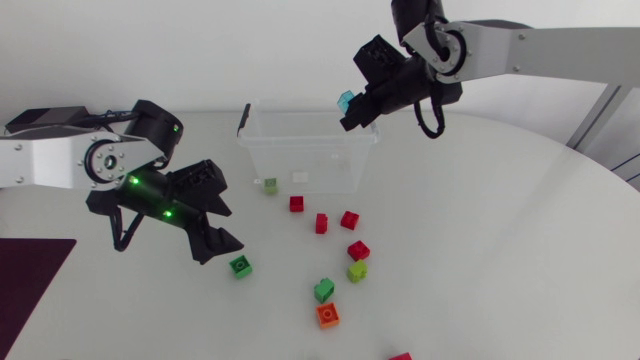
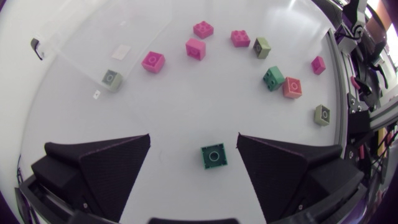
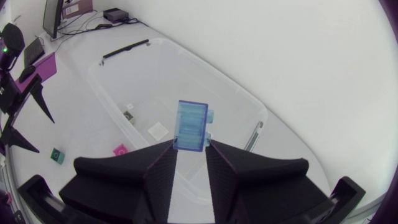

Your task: Pick up the duplo bricks and place them in the container

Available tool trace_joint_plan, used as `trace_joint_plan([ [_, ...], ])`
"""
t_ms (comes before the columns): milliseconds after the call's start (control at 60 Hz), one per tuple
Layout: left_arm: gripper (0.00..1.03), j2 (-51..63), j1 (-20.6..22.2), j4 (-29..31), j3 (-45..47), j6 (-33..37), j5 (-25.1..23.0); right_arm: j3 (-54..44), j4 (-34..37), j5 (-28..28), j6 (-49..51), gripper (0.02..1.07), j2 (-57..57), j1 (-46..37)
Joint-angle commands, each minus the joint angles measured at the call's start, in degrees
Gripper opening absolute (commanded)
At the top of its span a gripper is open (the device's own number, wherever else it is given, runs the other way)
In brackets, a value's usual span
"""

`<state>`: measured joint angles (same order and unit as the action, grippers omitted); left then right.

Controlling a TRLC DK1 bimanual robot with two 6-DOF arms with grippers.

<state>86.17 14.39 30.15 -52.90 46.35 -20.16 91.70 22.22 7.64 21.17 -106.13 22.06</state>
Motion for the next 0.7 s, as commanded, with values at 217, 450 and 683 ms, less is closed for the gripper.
trace_joint_plan([
  [217,0.98,7.70,3.01,-4.14,4.30,2.17,3.55,6.30,-0.68,-0.70,0.19,0.29,-6.99,0.52],
  [450,0.97,13.32,4.86,-7.04,3.33,2.08,6.36,5.95,-0.60,-1.93,-0.07,1.03,-4.44,0.17],
  [683,0.86,15.43,5.12,-7.48,3.42,2.87,7.77,-6.71,-0.07,-1.49,-0.16,1.03,8.39,1.75],
])
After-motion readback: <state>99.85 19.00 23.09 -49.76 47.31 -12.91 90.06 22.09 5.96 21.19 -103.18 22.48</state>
